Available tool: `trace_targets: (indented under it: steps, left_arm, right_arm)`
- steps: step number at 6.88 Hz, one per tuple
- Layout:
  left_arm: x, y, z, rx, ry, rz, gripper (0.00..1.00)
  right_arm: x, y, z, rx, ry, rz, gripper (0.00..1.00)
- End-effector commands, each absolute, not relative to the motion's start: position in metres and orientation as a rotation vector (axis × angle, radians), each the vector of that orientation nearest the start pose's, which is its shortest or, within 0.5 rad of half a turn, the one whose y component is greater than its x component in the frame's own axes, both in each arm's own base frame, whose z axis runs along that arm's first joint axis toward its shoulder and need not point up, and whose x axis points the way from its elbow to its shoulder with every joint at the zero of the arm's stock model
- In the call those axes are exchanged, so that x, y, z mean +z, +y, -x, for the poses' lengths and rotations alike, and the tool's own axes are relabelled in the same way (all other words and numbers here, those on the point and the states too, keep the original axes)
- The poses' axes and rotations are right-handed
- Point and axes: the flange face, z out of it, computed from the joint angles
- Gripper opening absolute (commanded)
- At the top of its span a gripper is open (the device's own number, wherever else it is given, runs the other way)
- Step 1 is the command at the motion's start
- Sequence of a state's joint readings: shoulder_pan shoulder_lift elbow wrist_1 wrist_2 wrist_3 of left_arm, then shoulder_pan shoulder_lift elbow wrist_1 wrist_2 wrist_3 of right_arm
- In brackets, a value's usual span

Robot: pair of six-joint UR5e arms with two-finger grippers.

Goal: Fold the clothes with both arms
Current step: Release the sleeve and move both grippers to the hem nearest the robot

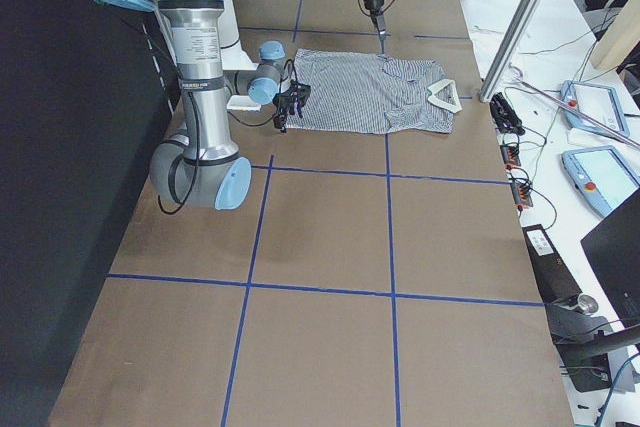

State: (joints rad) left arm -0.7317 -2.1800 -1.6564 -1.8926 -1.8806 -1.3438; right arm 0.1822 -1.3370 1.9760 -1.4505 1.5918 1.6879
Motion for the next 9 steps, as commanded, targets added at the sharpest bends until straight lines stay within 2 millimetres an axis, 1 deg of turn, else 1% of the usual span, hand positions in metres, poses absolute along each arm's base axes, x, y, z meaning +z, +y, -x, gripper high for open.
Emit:
trace_targets:
  steps: [1, 2, 4, 5, 8, 9]
  left_arm:
    - [0.226, -0.529, -0.435, -0.300, 1.028, -0.215, 1.00]
    - [0.226, -0.529, -0.435, -0.300, 1.030, -0.216, 1.00]
    - [0.227, -0.529, -0.435, -0.300, 1.028, -0.215, 1.00]
    - [0.227, -0.529, -0.435, -0.300, 1.028, -0.215, 1.00]
    - [0.226, -0.529, -0.435, -0.301, 1.029, -0.217, 1.00]
    - [0.226, -0.529, -0.435, -0.301, 1.029, -0.217, 1.00]
  right_arm:
    - [0.348, -0.228, 0.524, 0.271, -0.758, 0.000, 0.95]
    - [0.347, -0.227, 0.523, 0.269, -0.759, 0.003, 0.83]
    - [0.342, -0.225, 0.522, 0.260, -0.772, 0.028, 0.47]
    - [0.342, -0.225, 0.521, 0.258, -0.772, 0.035, 0.33]
    - [0.341, -0.225, 0.520, 0.257, -0.774, 0.038, 0.10]
    - [0.333, -0.224, 0.516, 0.256, -0.790, 0.036, 0.09]
